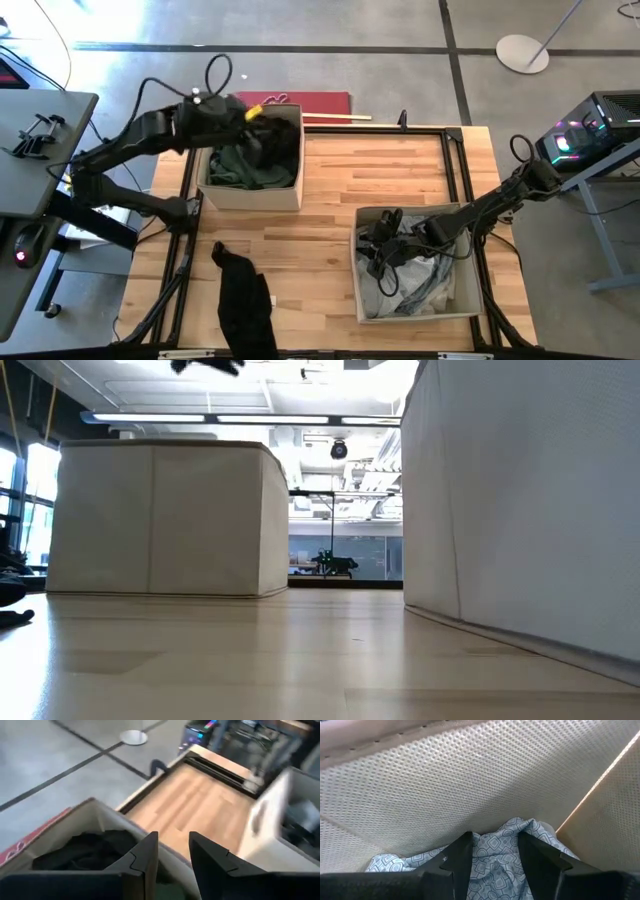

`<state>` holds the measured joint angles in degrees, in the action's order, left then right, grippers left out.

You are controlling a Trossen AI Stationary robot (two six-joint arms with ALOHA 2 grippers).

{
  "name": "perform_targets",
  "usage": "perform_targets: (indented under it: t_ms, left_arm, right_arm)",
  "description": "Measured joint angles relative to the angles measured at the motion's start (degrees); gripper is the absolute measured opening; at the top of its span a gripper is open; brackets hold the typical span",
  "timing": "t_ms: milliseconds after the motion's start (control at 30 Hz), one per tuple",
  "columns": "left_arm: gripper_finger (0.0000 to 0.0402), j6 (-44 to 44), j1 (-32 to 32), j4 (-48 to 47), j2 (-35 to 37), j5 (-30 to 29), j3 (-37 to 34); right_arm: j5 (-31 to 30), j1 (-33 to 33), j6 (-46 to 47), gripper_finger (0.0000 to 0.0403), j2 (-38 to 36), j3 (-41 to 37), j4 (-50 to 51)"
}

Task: Sort clothes
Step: Put the black shirt into the top white laundry bin

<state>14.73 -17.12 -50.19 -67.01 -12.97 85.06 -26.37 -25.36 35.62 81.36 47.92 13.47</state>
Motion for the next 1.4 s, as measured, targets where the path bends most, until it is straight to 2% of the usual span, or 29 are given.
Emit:
perform_targets:
  t_ms: [267,533,700,933,1100,1300,1400]
  left_arm:
    - [0.0079,3.58,22.36,-7.45,-0.85,-10.92,0.76]
    - [0.0061,8.79,43.73,-10.12,-7.21,-10.29,0.8]
    - [0.0054,19.15,52.77,-10.12,-14.18,-10.62,0.8]
    - [0.0053,39.59,61.71,-10.11,-25.57,-9.62,0.8]
    - [0.0056,54.51,63.79,-10.99,-33.5,-9.51,0.8]
    - [0.0093,68.9,64.63,-18.45,-39.4,-6.2,0.73]
    - [0.0125,76.41,65.82,-20.67,-39.38,-1.82,-1.42]
  right_arm:
    - [0.0,-0.2,1.49,0.0151,0.0,0.0,0.01]
    - [0.0,-0.22,1.91,0.0151,0.0,0.0,0.01]
    - [0.0,-0.22,1.96,0.0151,0.0,0.0,-0.2]
    - [-0.08,-0.15,0.46,0.0151,0.02,0.0,-1.13]
    - [-1.74,-0.2,-0.18,0.0151,0.02,0.0,-1.16]
    - [-2.05,-0.17,-3.23,0.0151,0.02,0.0,-1.24]
    - [-2.08,-0.17,-4.19,0.0151,0.02,0.0,-1.24]
